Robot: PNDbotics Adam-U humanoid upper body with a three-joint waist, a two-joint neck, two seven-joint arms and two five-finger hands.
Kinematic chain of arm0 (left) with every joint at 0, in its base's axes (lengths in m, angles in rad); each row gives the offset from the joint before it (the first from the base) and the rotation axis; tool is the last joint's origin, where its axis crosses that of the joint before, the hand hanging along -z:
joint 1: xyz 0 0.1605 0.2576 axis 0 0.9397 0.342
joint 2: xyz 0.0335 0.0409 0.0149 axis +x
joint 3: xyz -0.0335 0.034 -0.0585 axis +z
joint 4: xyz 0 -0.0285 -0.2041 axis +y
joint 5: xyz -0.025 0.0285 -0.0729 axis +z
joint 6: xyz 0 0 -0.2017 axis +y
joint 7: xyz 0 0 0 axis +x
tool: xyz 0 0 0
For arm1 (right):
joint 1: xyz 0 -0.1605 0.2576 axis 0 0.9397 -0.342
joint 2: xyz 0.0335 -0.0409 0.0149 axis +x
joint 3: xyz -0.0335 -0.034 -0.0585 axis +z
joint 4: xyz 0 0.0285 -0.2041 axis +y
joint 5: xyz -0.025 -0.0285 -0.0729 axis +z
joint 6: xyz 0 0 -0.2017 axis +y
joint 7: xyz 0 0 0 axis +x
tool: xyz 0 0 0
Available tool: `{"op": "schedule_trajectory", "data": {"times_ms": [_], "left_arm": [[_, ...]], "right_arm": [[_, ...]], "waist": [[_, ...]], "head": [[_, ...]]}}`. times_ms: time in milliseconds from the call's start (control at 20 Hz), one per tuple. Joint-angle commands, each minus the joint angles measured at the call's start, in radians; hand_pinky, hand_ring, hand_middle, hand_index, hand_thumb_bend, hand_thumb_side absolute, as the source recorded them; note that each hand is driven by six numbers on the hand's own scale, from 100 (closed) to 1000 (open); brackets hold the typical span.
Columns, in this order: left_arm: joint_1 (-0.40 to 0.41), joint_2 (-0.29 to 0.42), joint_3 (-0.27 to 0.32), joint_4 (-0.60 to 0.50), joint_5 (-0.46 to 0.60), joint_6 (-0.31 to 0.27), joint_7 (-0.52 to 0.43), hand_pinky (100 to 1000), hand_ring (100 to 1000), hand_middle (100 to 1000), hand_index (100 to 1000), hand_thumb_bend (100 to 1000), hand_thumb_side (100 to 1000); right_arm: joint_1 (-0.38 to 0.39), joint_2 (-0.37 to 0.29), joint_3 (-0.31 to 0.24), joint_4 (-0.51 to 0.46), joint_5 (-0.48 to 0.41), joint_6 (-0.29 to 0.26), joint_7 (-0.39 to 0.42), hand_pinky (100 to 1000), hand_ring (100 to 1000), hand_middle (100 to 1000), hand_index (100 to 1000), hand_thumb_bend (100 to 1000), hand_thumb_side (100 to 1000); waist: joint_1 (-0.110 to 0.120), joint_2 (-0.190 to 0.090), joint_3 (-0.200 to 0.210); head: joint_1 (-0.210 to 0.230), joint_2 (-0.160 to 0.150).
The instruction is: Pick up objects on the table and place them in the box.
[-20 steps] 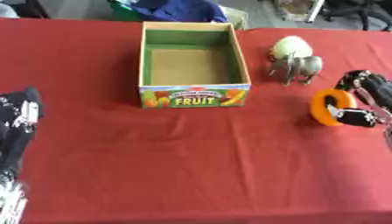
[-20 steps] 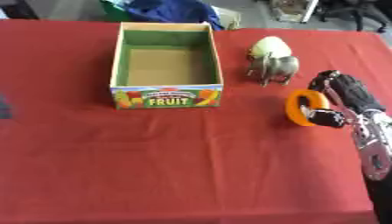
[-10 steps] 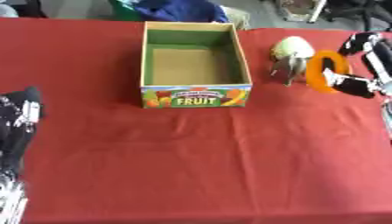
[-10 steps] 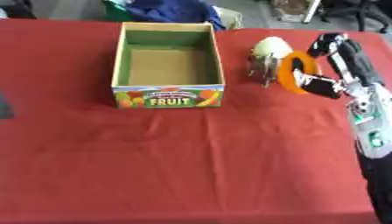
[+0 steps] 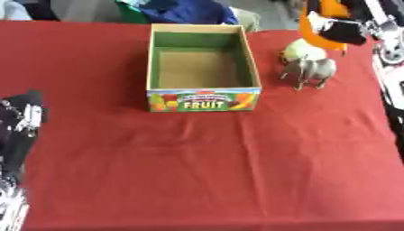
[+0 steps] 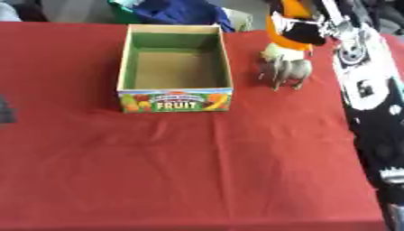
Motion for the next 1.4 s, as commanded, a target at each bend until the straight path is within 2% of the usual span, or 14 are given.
{"op": "schedule_trajectory", "data": {"times_ms": [50,300,450,650,900,1000,1050,1100,1150,1200,1250,1350,1400], "left_arm": [[-0.009,0.013,-0.001,-0.012,0.002,-0.001,-0.006,603,591,549,624,298,515],[-0.014,0.007,-0.003,-0.014,0.005,0.0,-0.008,603,591,549,624,298,515],[-0.019,0.005,-0.005,-0.015,0.006,0.001,-0.01,603,592,549,623,297,515],[-0.027,0.001,-0.008,-0.017,0.007,0.001,-0.014,604,592,549,623,297,515],[-0.033,-0.002,-0.011,-0.018,0.009,0.002,-0.017,604,592,549,623,297,515],[-0.034,-0.004,-0.012,-0.017,0.01,0.002,-0.018,604,592,549,623,297,516],[-0.035,-0.005,-0.013,-0.017,0.01,0.002,-0.019,604,592,549,623,297,516],[-0.035,-0.005,-0.013,-0.017,0.01,0.002,-0.019,604,592,549,623,297,516],[-0.035,-0.006,-0.013,-0.017,0.01,0.002,-0.019,604,592,549,623,297,516],[-0.035,-0.006,-0.013,-0.017,0.01,0.001,-0.019,604,592,549,623,297,516],[-0.035,-0.006,-0.013,-0.017,0.01,0.001,-0.019,604,592,549,623,297,516],[-0.034,-0.006,-0.013,-0.016,0.01,0.001,-0.019,604,592,549,623,297,516],[-0.034,-0.006,-0.013,-0.016,0.01,0.001,-0.019,604,592,549,623,297,516]], "right_arm": [[-0.09,0.022,0.029,0.097,0.003,-0.017,0.022,603,551,478,186,100,180],[-0.213,0.105,0.052,0.305,0.053,-0.043,0.027,597,543,473,184,100,198],[-0.258,0.157,0.052,0.398,0.123,-0.059,0.01,597,544,475,185,100,199],[-0.295,0.225,0.044,0.496,0.221,-0.072,-0.019,600,548,479,190,100,201],[-0.319,0.295,0.042,0.574,0.335,-0.09,-0.042,612,562,499,220,100,207],[-0.322,0.315,0.047,0.595,0.37,-0.101,-0.028,625,582,525,293,100,213],[-0.322,0.324,0.052,0.605,0.39,-0.108,-0.01,638,603,555,377,100,219],[-0.322,0.329,0.055,0.612,0.407,-0.116,0.011,642,609,564,400,100,220],[-0.321,0.333,0.062,0.62,0.427,-0.127,0.041,668,659,625,573,100,237],[-0.32,0.336,0.066,0.625,0.449,-0.137,0.075,674,672,641,612,100,242],[-0.319,0.338,0.067,0.628,0.467,-0.146,0.107,691,704,685,739,100,261],[-0.318,0.338,0.064,0.627,0.489,-0.159,0.157,697,718,706,840,100,260],[-0.318,0.337,0.062,0.625,0.49,-0.164,0.174,698,719,711,850,100,259]], "waist": [[0.007,-0.016,0.005],[0.016,-0.011,0.015],[0.02,-0.006,0.021],[0.023,0.0,0.03],[0.026,0.005,0.039],[0.026,0.006,0.042],[0.026,0.007,0.043],[0.026,0.007,0.044],[0.025,0.008,0.046],[0.025,0.008,0.046],[0.025,0.008,0.047],[0.024,0.008,0.047],[0.024,0.008,0.046]], "head": [[-0.006,-0.008],[-0.017,-0.019],[-0.022,-0.03],[-0.032,-0.036],[-0.045,-0.038],[-0.048,-0.039],[-0.05,-0.04],[-0.05,-0.041],[-0.051,-0.042],[-0.051,-0.044],[-0.051,-0.045],[-0.051,-0.046],[-0.051,-0.046]]}}
